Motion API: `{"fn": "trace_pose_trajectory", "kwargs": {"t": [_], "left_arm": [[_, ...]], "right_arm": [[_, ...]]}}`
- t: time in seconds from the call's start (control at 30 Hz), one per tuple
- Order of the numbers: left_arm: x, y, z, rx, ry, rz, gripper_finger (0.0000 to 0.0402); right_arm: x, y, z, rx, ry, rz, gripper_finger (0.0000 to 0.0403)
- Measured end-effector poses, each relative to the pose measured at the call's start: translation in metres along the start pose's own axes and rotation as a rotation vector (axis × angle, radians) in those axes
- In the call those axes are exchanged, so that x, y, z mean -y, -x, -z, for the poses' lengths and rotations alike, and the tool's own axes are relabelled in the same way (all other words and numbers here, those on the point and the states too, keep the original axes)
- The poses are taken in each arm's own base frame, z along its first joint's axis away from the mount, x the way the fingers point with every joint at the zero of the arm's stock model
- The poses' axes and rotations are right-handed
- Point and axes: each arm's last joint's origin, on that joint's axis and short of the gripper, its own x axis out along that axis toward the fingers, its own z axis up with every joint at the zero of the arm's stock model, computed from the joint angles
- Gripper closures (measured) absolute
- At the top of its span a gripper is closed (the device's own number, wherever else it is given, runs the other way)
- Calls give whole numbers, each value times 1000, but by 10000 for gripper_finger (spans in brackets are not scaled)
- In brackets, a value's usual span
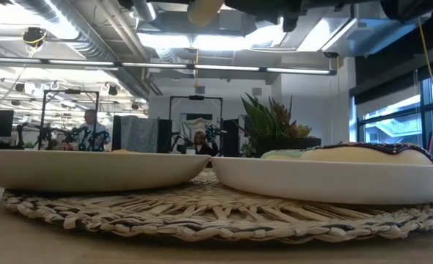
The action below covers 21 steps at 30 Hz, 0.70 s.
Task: Pick & Place donuts
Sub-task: Put the large white donut on the white plate
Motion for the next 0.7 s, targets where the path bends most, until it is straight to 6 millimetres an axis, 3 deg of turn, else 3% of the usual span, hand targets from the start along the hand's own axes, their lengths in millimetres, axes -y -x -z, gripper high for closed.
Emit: {"fn": "trace_pose_trajectory", "kwargs": {"t": [0.33,0.7], "left_arm": [[-3,0,-3,22,-59,-128,381],[-7,-5,-7,31,-106,-181,382]], "right_arm": [[21,-15,-3,14,-192,83,167],[25,-18,-7,57,-240,75,158]]}}
